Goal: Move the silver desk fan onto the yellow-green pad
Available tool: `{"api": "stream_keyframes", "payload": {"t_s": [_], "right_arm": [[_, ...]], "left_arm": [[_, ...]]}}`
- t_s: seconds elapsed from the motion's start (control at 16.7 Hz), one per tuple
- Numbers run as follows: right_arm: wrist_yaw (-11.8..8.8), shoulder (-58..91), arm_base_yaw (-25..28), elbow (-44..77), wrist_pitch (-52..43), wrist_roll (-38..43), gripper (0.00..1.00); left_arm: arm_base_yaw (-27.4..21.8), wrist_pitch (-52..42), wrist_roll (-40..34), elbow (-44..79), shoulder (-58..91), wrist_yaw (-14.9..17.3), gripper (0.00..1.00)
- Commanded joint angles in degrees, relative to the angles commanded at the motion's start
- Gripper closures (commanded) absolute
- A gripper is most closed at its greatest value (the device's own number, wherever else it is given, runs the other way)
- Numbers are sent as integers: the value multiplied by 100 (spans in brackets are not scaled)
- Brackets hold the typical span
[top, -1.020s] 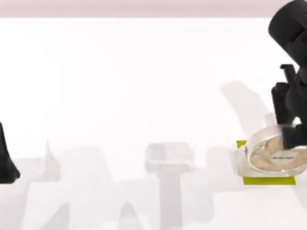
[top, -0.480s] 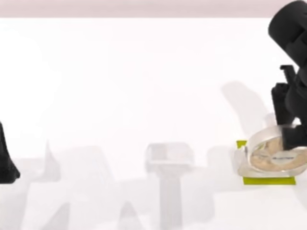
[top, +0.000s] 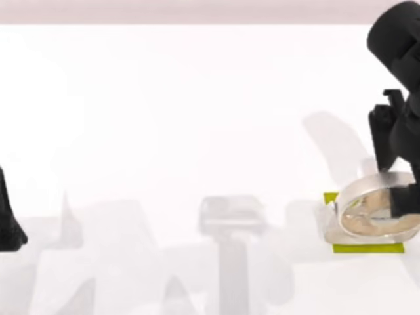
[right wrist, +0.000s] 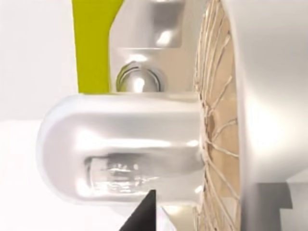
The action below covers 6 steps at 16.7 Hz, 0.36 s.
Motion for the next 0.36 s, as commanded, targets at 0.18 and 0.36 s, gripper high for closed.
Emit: {"api": "stream_keyframes", "payload": {"t_s": [0.18, 0.36], "right_arm": [[0, 0, 0, 0, 0, 0, 0], [0, 0, 0, 0, 0, 0, 0]], "left_arm": [[0, 0, 0, 0, 0, 0, 0], [0, 0, 0, 0, 0, 0, 0]]}}
